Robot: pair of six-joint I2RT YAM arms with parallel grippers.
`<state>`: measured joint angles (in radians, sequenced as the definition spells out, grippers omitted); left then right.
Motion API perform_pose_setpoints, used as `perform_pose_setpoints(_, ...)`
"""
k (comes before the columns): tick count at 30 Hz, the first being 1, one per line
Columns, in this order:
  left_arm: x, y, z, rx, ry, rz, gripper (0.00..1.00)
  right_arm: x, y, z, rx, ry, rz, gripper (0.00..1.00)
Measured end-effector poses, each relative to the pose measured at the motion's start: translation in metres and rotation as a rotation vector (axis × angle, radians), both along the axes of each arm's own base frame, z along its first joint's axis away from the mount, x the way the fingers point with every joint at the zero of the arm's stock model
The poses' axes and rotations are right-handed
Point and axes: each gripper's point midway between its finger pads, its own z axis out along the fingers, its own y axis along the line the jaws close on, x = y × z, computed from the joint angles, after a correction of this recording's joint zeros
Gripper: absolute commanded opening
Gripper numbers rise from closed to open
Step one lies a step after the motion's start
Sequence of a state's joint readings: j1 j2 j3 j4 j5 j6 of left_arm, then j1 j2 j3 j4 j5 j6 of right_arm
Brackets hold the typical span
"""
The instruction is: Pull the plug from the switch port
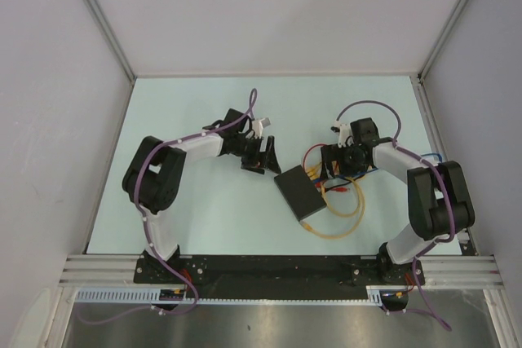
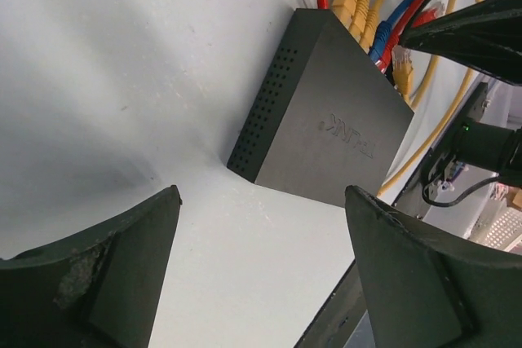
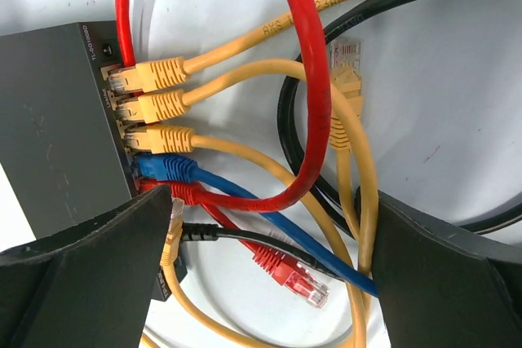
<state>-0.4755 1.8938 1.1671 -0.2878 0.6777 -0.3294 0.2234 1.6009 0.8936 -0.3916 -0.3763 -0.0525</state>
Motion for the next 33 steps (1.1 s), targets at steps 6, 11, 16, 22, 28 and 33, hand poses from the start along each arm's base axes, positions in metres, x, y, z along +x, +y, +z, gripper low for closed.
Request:
perform_pose_setpoints(6,-0.005,0.003,0.002,0.007,0.008,-0.015,0.90,0.000,-0.001,0.007,0.008,0.014,0.011,1.00)
perform_pose_setpoints(11,-0.011,0.007,0.021,-0.003,-0.041,-0.023,0.91,0.014,-0.003,0.035,-0.014,-0.025,0.070,1.00)
perform_pose_setpoints(16,-0.009,0.009,0.046,-0.022,-0.129,-0.039,0.92,0.020,-0.027,0.075,-0.021,-0.082,0.052,1.00)
perform_pose_setpoints(22,-0.011,0.012,0.054,-0.020,-0.177,-0.056,0.92,0.016,-0.090,0.105,-0.015,-0.119,-0.117,0.98)
perform_pose_setpoints(28,-0.013,0.015,0.051,-0.005,-0.185,-0.076,0.92,0.020,-0.130,0.098,0.013,-0.078,-0.265,0.95)
perform_pose_setpoints(33,-0.014,0.020,0.048,0.024,-0.204,-0.090,0.92,0.029,-0.191,0.093,-0.007,-0.081,-0.510,0.91)
